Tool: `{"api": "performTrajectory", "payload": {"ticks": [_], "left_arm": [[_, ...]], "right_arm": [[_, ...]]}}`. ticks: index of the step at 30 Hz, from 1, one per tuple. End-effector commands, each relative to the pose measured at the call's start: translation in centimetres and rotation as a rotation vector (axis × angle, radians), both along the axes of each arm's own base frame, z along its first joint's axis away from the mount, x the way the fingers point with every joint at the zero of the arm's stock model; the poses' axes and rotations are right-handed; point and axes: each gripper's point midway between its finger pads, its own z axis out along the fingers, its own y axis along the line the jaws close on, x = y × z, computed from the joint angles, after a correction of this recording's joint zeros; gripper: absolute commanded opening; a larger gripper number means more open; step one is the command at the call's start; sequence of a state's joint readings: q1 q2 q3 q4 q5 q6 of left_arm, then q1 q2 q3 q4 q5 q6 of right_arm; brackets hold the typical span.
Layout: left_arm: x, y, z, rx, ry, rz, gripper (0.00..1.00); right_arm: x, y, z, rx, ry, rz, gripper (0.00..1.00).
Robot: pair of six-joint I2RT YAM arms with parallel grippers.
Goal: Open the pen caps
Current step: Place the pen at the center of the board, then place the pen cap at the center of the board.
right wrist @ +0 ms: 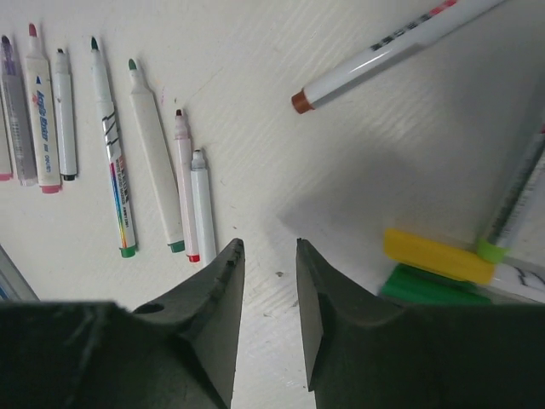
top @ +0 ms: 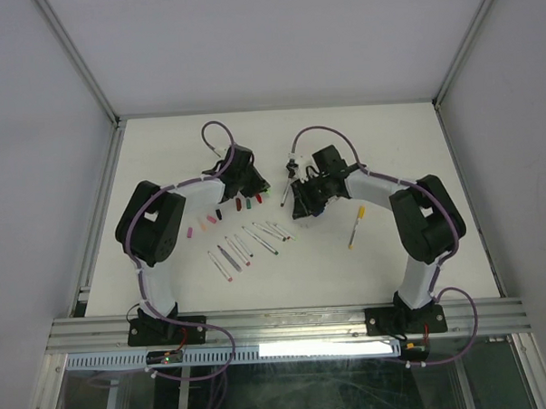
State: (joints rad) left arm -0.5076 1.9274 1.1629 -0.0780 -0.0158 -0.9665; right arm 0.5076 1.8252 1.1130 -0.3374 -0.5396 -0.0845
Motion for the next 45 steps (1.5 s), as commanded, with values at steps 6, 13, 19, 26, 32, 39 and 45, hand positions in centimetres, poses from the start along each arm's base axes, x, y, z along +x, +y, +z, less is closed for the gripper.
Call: {"api": "performTrajectory", "payload": {"ticks": [6, 13, 19, 26, 32, 39, 45], "left_arm": [[0.3, -1.5, 0.9, 0.008, 0.021, -0.051, 0.15], [0.0, -1.5, 0.6, 0.012, 0.038, -0.054, 0.21], [-0.1, -1.4, 0.4, 0.008, 0.047, -0.047, 0.23], [-0.2, -1.3, 0.7, 0.004, 0.041, -0.043, 0.26], [0.2, -1.3, 2.2, 0.001, -0.001, -0.048, 0.31], [0.6, -1.3, 3.6, 0.002, -0.038, -0.052, 0.33], [0.7, -1.0, 4.3, 0.007, -0.056, -0.045, 0.34]], "right_arm": [[6.1, 0.8, 6.4, 0.088, -0.187, -0.196, 0.39], [9.0, 1.6, 6.1, 0.008, -0.2, -0.38, 0.43], [9.7, 2.9, 4.7, -0.052, -0.184, -0.414, 0.45], [10.9, 2.6, 2.7, -0.134, -0.197, -0.461, 0.46], [11.6, 2.7, 1.7, -0.171, -0.203, -0.47, 0.44], [11.6, 2.6, 0.7, -0.206, -0.209, -0.454, 0.4], [11.4, 2.7, 0.4, -0.206, -0.208, -0.44, 0.33]]}}
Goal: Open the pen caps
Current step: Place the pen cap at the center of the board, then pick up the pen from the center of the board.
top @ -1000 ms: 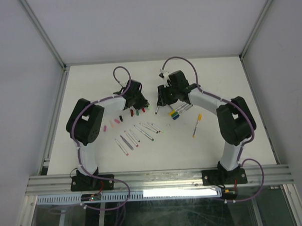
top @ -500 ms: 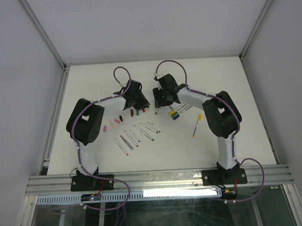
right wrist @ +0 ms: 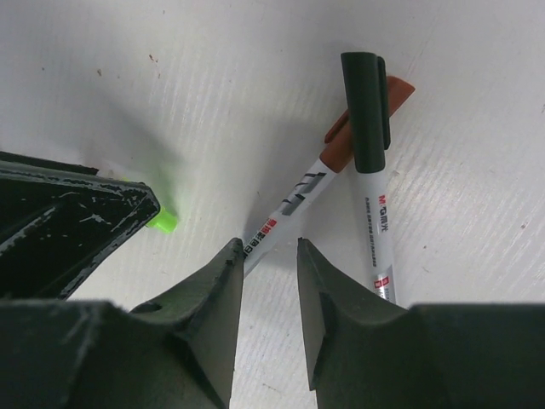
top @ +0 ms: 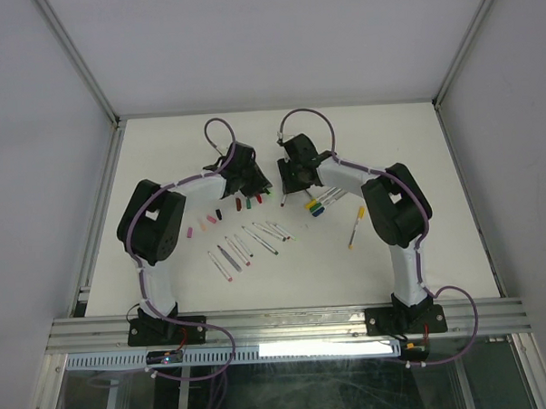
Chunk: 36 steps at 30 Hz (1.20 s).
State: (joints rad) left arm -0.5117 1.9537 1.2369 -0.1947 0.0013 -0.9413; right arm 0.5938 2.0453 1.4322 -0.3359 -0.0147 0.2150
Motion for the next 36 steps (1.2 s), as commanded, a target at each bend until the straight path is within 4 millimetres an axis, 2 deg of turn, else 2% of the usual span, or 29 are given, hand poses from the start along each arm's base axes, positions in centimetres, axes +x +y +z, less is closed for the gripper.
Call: {"api": "performTrajectory", "payload": {"ticks": [1, 12, 14, 18, 21, 25, 28, 32, 36], "left_arm": [[1.2, -0.7, 4.8, -0.03, -0.115, -0.011, 0.34], [1.3, -0.2, 6.8, -0.028, -0.156, 0.007, 0.35], [1.2, 0.2, 7.5, -0.025, -0.172, 0.02, 0.35], [0.9, 1.2, 10.4, -0.032, -0.267, 0.037, 0.35], [0.1, 2.3, 12.4, -0.045, -0.355, 0.046, 0.34], [-1.5, 3.6, 15.0, -0.076, -0.463, 0.051, 0.35], [-3.0, 4.2, 16.8, -0.112, -0.542, 0.031, 0.38], [-5.2, 4.2, 18.0, -0.158, -0.638, -0.039, 0.49], [-7.3, 4.1, 19.3, -0.206, -0.739, -0.116, 0.6]], "right_arm": [[1.2, 0.8, 1.0, 0.009, -0.049, 0.01, 0.33], [0.7, 1.3, 0.8, 0.018, -0.038, 0.07, 0.23], [0.6, 1.3, 0.8, 0.019, -0.036, 0.088, 0.22], [0.3, 1.4, 0.8, 0.014, -0.035, 0.121, 0.21], [0.1, 1.2, 0.5, 0.004, -0.025, 0.126, 0.21], [0.2, 0.5, -0.1, -0.028, -0.018, 0.098, 0.31], [-0.1, 0.5, -0.7, -0.038, 0.003, 0.102, 0.32], [-1.0, 0.6, -1.2, -0.035, 0.035, 0.131, 0.26], [-1.8, 0.6, -0.9, -0.04, 0.037, 0.18, 0.13]]}}
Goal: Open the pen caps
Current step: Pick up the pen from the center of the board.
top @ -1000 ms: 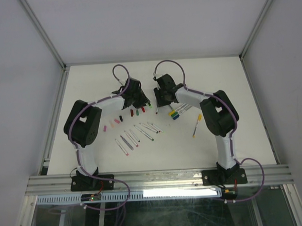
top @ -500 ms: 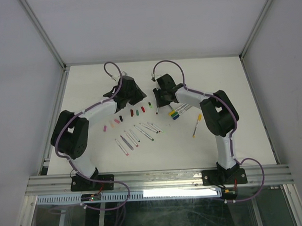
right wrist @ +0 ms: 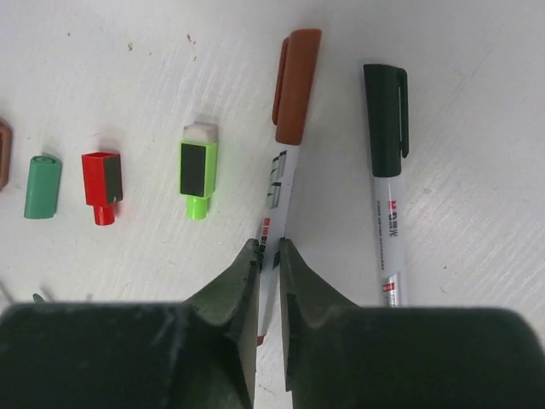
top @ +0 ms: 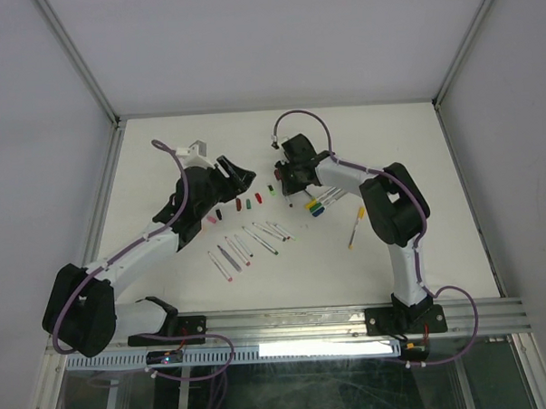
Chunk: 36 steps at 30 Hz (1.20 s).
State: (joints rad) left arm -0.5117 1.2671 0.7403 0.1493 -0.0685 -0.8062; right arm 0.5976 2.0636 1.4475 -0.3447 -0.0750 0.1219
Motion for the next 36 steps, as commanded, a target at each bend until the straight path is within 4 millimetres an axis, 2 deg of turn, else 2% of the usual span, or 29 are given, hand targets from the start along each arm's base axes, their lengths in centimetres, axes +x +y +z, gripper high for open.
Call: {"api": "performTrajectory", "payload": {"ticks": [1, 8, 15, 18, 20, 22, 24, 25, 30, 36], "left_arm": [[-1.7, -1.1, 4.2, -0.056, -0.221, -0.12, 0.61], [-3.9, -1.2, 3.9, -0.087, -0.276, -0.187, 0.66], [-5.1, -0.8, 3.0, -0.11, -0.29, -0.198, 0.7], [-5.5, -0.6, 2.7, -0.129, -0.301, -0.192, 0.72], [-5.6, -0.4, 2.7, -0.139, -0.306, -0.189, 0.73], [-5.8, -0.4, 2.5, -0.146, -0.307, -0.188, 0.75], [-5.9, -0.4, 2.4, -0.153, -0.31, -0.191, 0.77], [-5.9, -0.4, 2.3, -0.157, -0.31, -0.192, 0.78], [-6.0, -0.5, 2.3, -0.215, -0.325, -0.216, 0.85], [-5.6, -0.7, 2.3, -0.377, -0.312, -0.275, 0.85]], "right_arm": [[-1.5, -0.1, -0.3, -0.033, 0.03, 0.079, 0.1], [-3.6, -0.7, -0.2, -0.062, 0.064, 0.173, 0.09], [-3.5, -2.0, -2.2, -0.157, 0.077, 0.176, 0.29], [-3.5, -2.3, -3.0, -0.194, 0.077, 0.18, 0.32], [-3.5, -2.5, -3.4, -0.21, 0.082, 0.182, 0.29], [-3.5, -2.6, -3.6, -0.217, 0.085, 0.184, 0.2], [-3.5, -2.5, -3.5, -0.217, 0.083, 0.189, 0.06], [-3.4, -2.5, -3.3, -0.214, 0.082, 0.188, 0.04], [-3.3, -1.5, -1.2, -0.118, 0.101, 0.21, 0.0], [-2.8, -1.1, 2.6, 0.008, 0.076, 0.209, 0.0]]}}
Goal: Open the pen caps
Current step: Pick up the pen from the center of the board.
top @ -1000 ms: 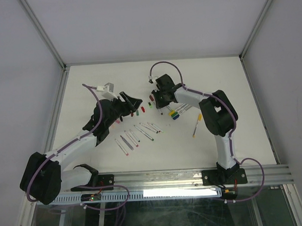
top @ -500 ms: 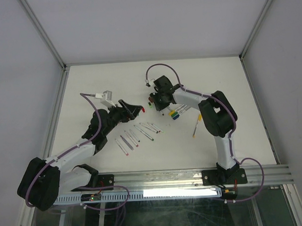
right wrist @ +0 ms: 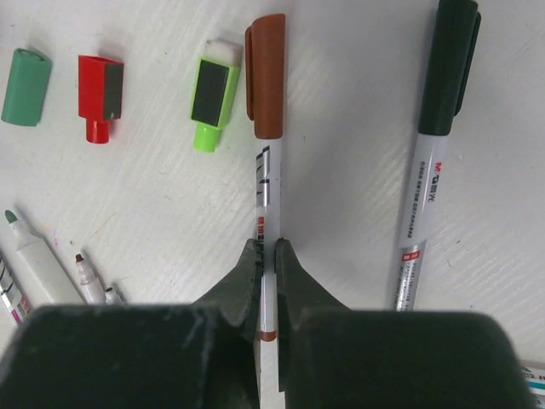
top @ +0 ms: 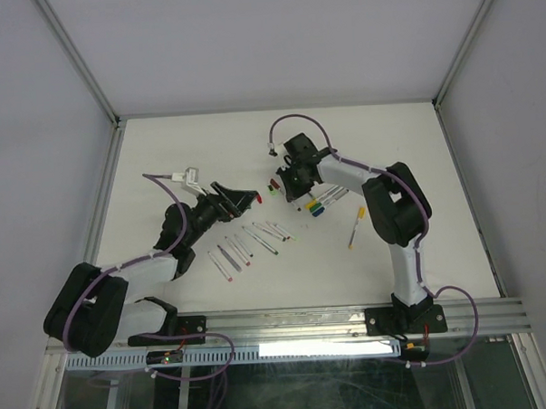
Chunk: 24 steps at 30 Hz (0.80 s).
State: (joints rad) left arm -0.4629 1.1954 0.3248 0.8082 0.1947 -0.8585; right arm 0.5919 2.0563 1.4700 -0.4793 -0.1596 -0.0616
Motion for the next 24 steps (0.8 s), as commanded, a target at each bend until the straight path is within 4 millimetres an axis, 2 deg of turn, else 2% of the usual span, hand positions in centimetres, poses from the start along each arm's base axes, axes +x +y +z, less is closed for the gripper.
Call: {"api": "performTrajectory", "payload": {"ticks": [1, 4, 5, 10, 18, 24], "left_arm": [[-0.2, -0.4, 3.3, -0.183, -0.09, -0.092, 0.85], [0.5, -0.5, 3.0, -0.226, -0.071, -0.112, 0.84], [1.0, -0.7, 2.2, -0.228, -0.047, -0.112, 0.83], [3.1, -1.1, 0.9, -0.249, 0.009, -0.084, 0.81], [5.6, -1.6, -1.2, -0.298, 0.113, -0.038, 0.79], [7.5, -2.8, -2.8, -0.333, 0.19, -0.028, 0.79]], "right_arm": [[-0.5, -0.1, 3.4, 0.095, 0.025, 0.013, 0.0], [-0.6, 0.1, 5.2, 0.176, 0.036, 0.014, 0.0], [-0.7, 0.2, 5.7, 0.207, 0.048, 0.012, 0.0], [-1.1, 0.3, 7.7, 0.337, 0.106, 0.009, 0.0], [-2.1, 1.2, 9.8, 0.458, 0.158, 0.036, 0.0], [-3.4, 2.3, 11.3, 0.553, 0.21, 0.072, 0.0]]}}
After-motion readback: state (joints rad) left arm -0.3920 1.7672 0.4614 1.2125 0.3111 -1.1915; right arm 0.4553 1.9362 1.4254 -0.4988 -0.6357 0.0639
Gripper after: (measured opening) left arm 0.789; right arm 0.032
